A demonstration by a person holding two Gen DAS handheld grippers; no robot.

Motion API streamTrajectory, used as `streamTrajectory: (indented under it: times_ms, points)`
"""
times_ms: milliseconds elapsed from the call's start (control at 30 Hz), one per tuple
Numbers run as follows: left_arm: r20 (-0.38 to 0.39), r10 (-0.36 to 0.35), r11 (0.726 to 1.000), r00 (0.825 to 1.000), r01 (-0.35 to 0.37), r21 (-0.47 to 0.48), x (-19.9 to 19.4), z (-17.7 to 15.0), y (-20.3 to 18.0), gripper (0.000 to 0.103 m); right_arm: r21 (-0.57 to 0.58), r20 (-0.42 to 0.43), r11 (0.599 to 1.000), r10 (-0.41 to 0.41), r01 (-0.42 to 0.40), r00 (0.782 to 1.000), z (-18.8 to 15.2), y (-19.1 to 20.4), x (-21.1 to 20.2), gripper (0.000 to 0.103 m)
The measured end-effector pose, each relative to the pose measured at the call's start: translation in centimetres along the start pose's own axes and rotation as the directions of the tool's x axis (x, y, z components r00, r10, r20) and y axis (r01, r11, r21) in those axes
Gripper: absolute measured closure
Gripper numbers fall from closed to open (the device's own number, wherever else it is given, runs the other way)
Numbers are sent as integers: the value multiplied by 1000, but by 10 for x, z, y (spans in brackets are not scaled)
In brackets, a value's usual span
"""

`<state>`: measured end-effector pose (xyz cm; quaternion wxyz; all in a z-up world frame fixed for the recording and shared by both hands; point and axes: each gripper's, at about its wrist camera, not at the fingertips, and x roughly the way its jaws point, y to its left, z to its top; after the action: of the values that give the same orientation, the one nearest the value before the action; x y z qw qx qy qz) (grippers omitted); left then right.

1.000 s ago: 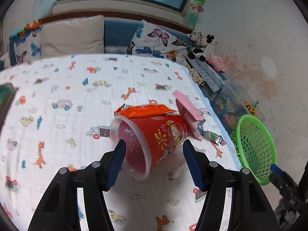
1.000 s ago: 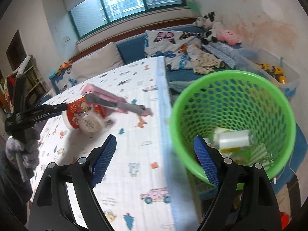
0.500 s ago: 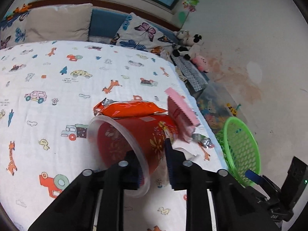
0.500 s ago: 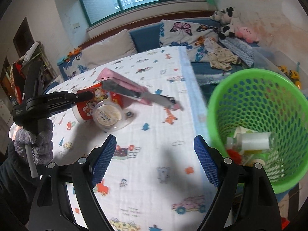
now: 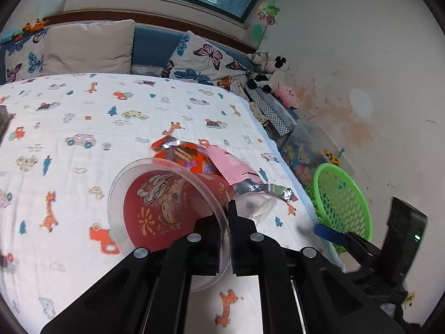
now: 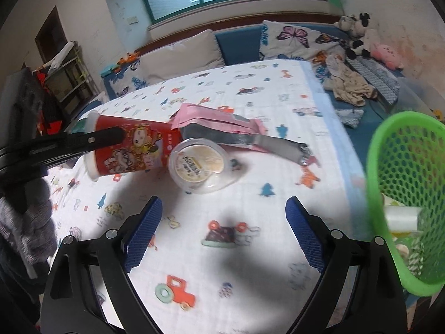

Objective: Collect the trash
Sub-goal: 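Grasp the red-and-white cup with the left gripper while the right gripper grasps the round lidded tub, then carry the tub and red cup to the green basket and release both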

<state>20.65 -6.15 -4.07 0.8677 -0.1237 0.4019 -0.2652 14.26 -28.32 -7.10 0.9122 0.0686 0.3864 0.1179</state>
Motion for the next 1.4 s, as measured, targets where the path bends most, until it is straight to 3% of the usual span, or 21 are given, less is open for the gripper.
streamTrajectory:
  times_ms: [400, 667, 733, 833, 867, 1400]
  points:
    - [27, 18, 1000, 999, -18, 16, -43, -17, 10, 97, -5, -15, 1000, 21, -21, 1000, 23, 16, 45, 11]
    - [34, 14, 1000, 999, -14, 9, -51, -20, 14, 97, 1, -49, 1000, 18, -18, 999, 29, 16, 70, 11]
    - [34, 14, 1000, 999, -14, 8, -52, -21, 15, 97, 2, -58, 1000, 20, -20, 998, 28, 16, 73, 14]
    - [32, 13, 1000, 999, -13, 1, -51, -21, 16, 97, -1, -75, 1000, 19, -20, 997, 26, 15, 77, 28]
    - [31, 13, 1000, 999, -13, 1, -51, -21, 16, 97, 0, -81, 1000, 22, -22, 996, 25, 14, 77, 34]
    - [31, -33, 998, 999, 32, 51, -50, -18, -17, 97, 40, 1, 999, 7, -7, 1000, 7, -7, 10, 34]
